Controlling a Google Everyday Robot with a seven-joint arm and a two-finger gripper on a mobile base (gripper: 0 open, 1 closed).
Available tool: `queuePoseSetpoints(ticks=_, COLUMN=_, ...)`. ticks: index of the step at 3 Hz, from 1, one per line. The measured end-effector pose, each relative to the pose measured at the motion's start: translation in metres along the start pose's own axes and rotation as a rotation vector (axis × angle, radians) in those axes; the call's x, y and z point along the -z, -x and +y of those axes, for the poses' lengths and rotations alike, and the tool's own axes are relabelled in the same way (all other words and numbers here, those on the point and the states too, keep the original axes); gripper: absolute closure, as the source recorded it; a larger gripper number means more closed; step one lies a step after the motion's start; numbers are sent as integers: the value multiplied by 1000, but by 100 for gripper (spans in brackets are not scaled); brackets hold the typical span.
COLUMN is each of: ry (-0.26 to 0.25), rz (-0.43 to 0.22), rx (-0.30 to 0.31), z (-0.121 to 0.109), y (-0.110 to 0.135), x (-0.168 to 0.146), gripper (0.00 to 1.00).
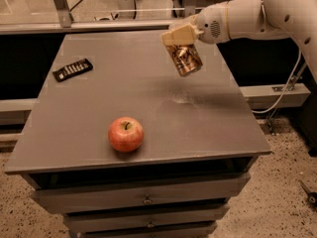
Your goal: Place orange can upright
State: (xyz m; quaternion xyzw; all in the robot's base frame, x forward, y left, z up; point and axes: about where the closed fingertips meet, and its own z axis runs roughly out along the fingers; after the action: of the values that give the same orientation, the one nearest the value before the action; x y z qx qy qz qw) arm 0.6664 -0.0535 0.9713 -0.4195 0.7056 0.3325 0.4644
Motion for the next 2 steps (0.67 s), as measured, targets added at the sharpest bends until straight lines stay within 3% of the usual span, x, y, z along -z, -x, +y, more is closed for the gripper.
queuePoseSetpoints(ticks=1, ry=87, rz=-43, rx=130, z=26, y=12, x=-6, gripper=100)
queuePoseSetpoints(ticks=2, ry=78, rz=-40, rx=134, z=23, y=11, x=-6, gripper=100)
